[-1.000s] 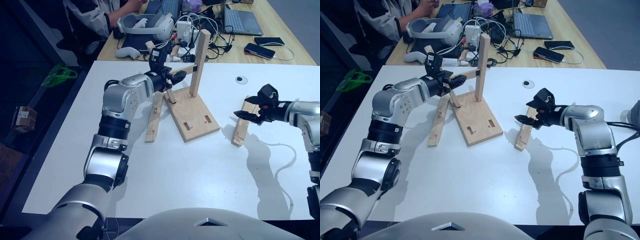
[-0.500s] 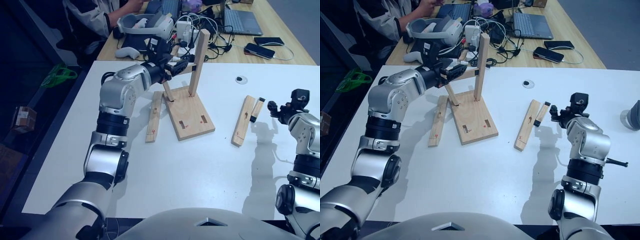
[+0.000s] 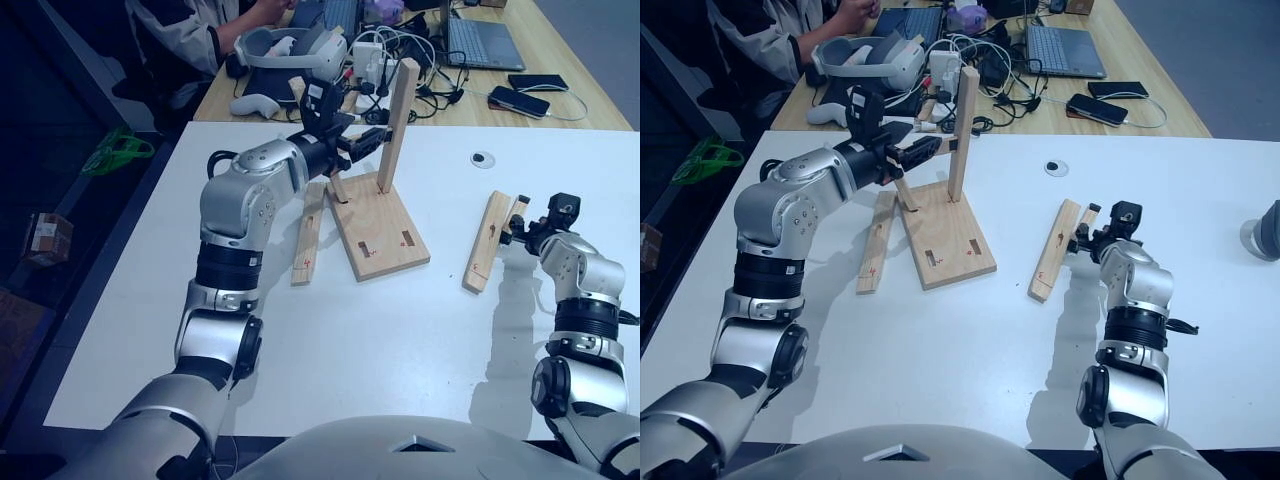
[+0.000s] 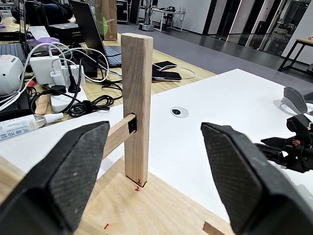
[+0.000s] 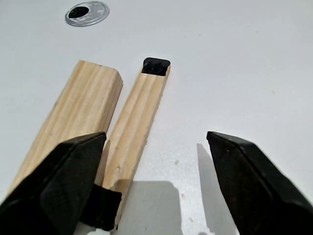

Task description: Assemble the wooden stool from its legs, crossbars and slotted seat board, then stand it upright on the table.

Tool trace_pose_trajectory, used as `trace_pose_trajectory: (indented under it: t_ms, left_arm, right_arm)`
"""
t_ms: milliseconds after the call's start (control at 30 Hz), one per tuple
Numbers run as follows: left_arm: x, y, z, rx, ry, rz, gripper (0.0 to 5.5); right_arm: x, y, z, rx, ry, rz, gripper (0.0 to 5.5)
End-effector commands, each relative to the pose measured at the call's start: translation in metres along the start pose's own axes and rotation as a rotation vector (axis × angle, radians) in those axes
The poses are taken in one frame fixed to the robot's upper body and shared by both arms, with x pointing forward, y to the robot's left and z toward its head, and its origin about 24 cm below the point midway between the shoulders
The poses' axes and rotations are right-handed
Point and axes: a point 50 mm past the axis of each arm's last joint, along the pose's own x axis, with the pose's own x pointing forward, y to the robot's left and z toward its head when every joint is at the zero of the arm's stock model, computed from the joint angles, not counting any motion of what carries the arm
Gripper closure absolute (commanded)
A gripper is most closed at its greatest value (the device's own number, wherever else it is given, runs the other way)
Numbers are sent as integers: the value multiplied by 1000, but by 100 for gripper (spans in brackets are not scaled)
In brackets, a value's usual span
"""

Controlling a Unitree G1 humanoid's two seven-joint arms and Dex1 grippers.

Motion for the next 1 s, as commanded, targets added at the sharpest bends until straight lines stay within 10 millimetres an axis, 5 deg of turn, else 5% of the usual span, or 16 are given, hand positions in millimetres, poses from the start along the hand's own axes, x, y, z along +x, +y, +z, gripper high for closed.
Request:
trace_pose_trajectory:
  t_ms: [33,300,633,800,1000]
  left_arm:
    - [-1,1,1,-1,5,15,205]
    - [-1,3,-1,-11,9,20,205]
    - [2,-1,4,-68,-21,31,201]
    - [-4,-21,-12,-216,-30,57,201]
    - [-21,-35,-29,-184,0,138,201]
  right_arm:
    - [0,4,-10,9,53,15,167]
    - [4,0,-21,64,145,-8,167]
    - [3,2,-23,69,143,12,330]
    - [1,6,-26,59,143,36,415]
    - [-3,4,-27,50,129,35,422]
